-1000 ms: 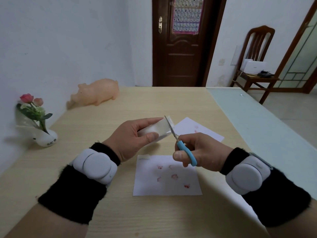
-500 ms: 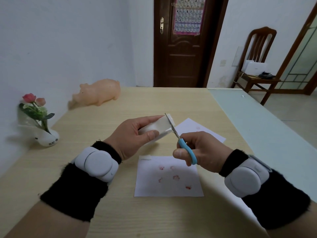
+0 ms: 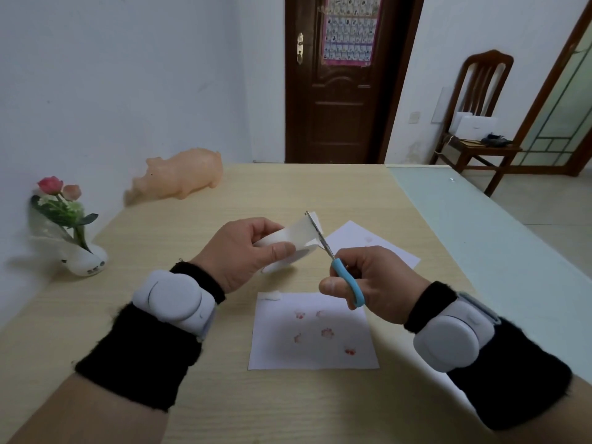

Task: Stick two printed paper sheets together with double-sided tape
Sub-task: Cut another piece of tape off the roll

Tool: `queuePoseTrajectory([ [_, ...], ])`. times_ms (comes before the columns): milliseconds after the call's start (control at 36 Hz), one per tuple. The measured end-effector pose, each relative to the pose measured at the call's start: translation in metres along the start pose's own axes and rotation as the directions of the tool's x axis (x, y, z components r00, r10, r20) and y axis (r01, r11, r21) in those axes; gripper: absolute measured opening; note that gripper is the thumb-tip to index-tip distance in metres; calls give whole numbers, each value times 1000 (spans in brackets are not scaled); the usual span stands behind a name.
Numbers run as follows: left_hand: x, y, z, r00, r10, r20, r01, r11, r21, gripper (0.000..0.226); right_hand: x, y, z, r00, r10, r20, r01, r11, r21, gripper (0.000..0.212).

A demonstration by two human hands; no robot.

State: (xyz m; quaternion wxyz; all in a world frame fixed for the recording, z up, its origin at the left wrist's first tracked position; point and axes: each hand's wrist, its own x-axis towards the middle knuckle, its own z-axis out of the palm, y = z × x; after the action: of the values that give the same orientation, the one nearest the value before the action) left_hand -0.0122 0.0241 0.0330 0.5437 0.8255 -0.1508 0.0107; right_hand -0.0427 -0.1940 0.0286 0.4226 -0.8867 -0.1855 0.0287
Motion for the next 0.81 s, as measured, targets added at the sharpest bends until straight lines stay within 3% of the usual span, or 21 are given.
queuePoseTrajectory([
  [167, 3, -5, 0, 999, 0, -32, 1, 1000, 14, 11, 0, -1, 1, 1000, -1, -8, 1, 1000, 7, 44],
  [389, 2, -9, 2, 999, 29, -41, -32, 997, -66, 25, -1, -2, 3, 1000, -8, -28, 7, 1000, -16, 45],
  [806, 6, -19, 0, 994, 96, -46, -98, 994, -40, 44, -2, 0, -2, 999, 10, -31, -16, 986, -168, 43],
])
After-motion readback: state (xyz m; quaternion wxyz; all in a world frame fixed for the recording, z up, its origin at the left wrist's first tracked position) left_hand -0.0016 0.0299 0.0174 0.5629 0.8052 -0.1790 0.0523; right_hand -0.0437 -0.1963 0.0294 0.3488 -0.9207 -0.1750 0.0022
